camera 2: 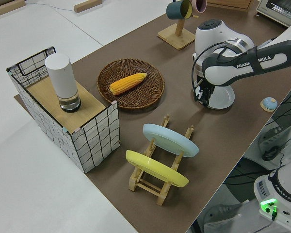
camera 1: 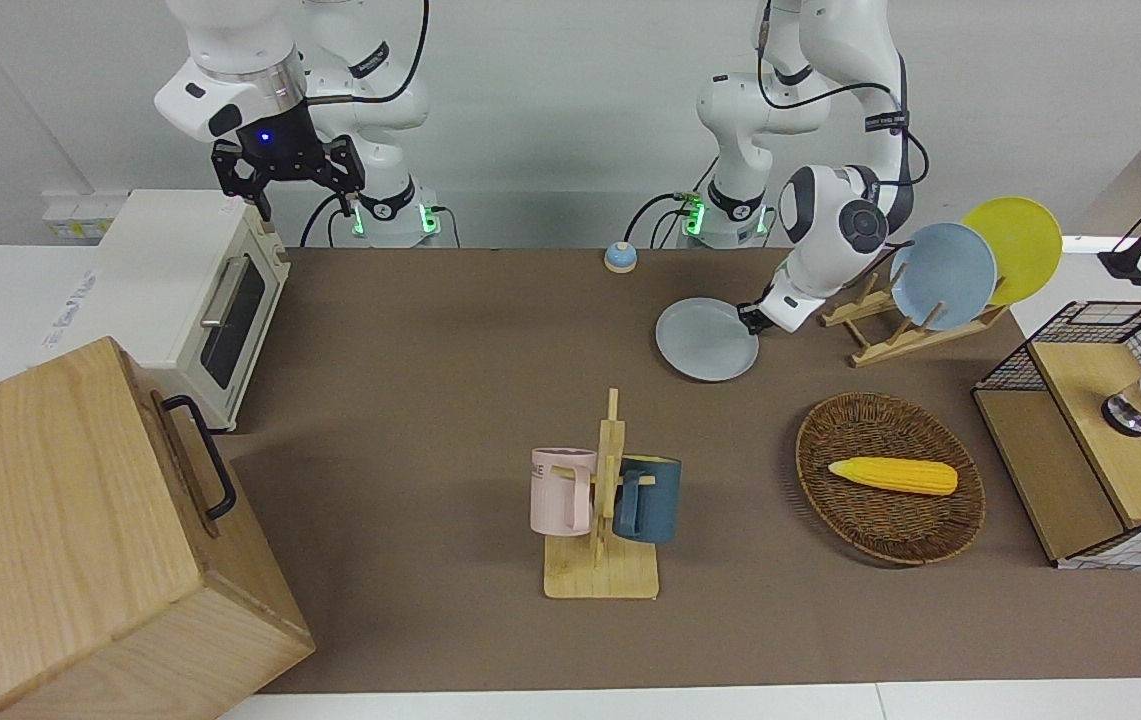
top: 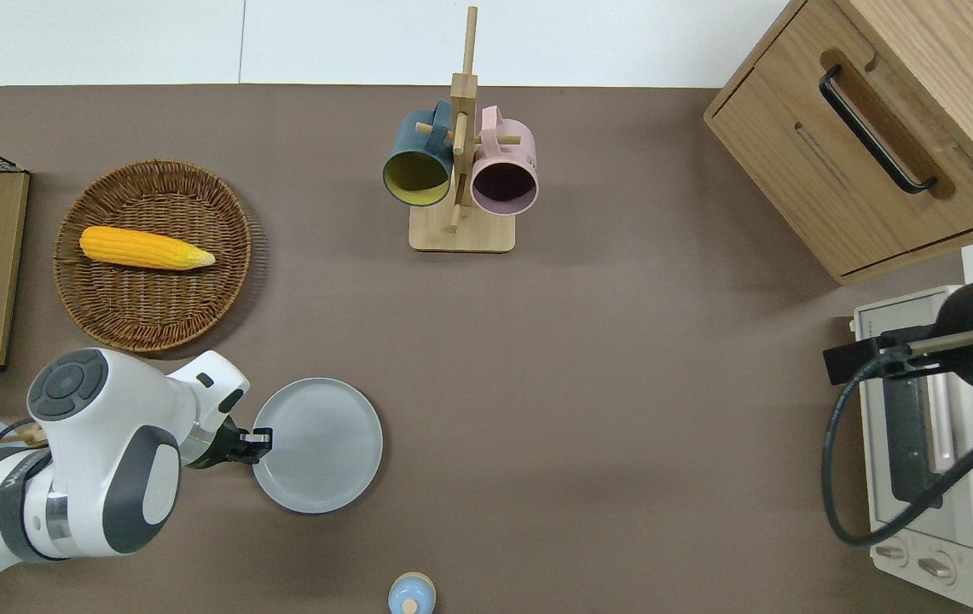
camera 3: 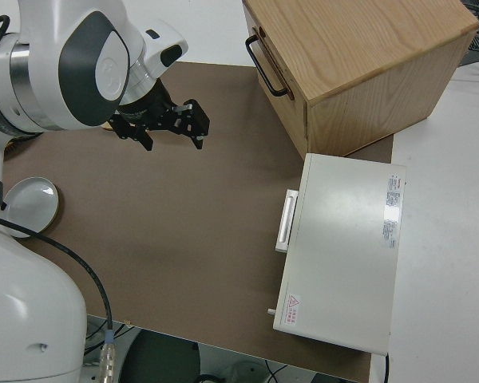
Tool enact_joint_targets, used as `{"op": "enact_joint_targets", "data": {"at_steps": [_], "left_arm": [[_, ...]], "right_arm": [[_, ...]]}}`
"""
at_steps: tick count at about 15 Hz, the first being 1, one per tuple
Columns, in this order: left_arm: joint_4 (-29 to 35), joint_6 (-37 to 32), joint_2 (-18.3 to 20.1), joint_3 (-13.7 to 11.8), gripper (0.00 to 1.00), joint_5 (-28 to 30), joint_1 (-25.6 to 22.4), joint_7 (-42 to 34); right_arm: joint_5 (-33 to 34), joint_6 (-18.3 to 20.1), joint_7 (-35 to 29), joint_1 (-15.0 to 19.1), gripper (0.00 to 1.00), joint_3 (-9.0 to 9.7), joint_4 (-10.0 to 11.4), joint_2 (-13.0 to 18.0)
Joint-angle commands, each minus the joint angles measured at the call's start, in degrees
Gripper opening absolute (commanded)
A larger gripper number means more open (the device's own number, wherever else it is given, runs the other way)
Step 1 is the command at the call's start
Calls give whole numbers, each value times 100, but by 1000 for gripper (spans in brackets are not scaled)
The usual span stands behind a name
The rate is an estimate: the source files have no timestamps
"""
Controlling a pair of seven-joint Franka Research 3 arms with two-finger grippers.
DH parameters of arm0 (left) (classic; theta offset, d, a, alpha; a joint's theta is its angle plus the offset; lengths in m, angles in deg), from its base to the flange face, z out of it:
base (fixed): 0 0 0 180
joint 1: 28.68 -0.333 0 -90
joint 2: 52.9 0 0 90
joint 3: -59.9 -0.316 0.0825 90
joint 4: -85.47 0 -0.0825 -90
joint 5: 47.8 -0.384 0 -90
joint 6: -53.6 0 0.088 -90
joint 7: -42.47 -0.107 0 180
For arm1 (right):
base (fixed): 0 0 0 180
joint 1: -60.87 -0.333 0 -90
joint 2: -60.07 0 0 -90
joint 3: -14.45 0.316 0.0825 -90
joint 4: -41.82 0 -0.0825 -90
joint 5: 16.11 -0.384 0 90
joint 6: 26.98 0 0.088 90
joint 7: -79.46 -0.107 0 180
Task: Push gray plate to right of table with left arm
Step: 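Push the gray plate with the left gripper away from the basket toward the toaster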
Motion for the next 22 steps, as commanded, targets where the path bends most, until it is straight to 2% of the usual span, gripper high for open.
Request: {"op": "enact_joint_targets", "data": {"at_steps": [1,4,11,16,19,22], "left_arm": [[-187,147,-215,-50,0,271,512,481],[-398,147,-312,-50,0,439,978,982],[-539,252,-383,55,0,826,1331,1378],[-592,822,-611,590,0,1088,1331,1809],[-828,902,-769,863,0,1186,1340,2099],[-1066,1156,-1024,1241,0,1186,1340,2573]], "right_arm": [[-5,68,43,46,996,30,23,60],[3,68,43,46,996,30,23,60],[3,68,43,46,996,30,23,60],[-5,68,43,46,996,30,23,60],[3,68,43,46,996,30,23,60],[-5,68,43,46,996,30,23,60]]}}
